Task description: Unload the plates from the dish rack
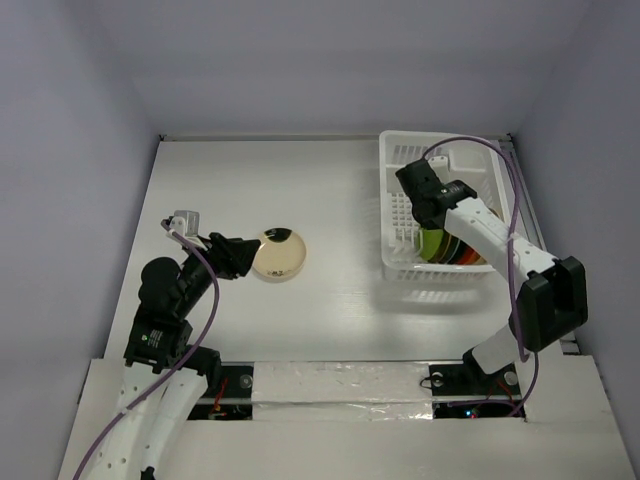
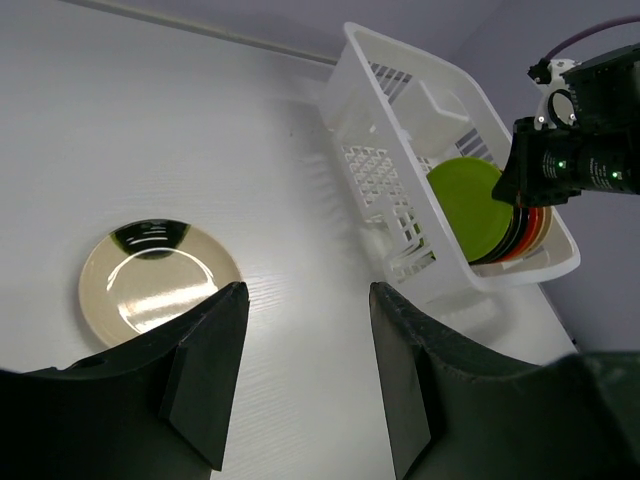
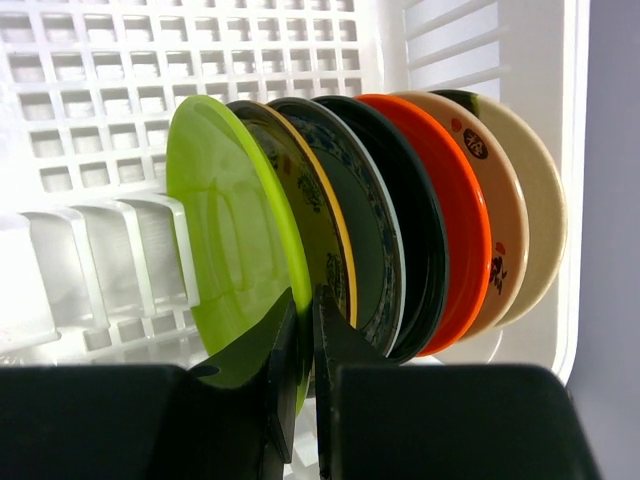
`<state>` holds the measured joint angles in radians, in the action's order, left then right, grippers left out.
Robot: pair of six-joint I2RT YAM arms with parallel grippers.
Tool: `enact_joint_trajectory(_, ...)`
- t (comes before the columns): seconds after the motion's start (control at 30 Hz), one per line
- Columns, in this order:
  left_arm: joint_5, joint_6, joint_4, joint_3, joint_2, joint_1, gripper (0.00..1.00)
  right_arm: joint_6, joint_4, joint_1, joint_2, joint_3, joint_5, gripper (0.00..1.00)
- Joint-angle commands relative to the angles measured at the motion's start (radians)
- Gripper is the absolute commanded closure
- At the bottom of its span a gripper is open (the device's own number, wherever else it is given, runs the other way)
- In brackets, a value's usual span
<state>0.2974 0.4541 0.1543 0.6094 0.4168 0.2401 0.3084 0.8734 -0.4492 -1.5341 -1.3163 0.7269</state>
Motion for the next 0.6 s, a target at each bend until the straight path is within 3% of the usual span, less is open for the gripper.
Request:
enact_joint_trajectory(0.0,0.014,0.001,-0.05,0.001,-0.009,-0.005,0.52,-0.029,0.022,-0.013,0.012,-0.069,0.1,1.0)
enact_joint_trajectory(0.3,0.019,0.001,-0.053,-0.002,-0.004,-0.005,0.52,-0.034,0.059,-0.051,-0.001,-0.167,0.16,1.0)
enact_joint_trajectory(0.57,0.031,0.0,-0.056,0.0,-0.004,-0.005,0.43,-0.016,0.105,-0.083,0.014,-0.254,0.203,1.0)
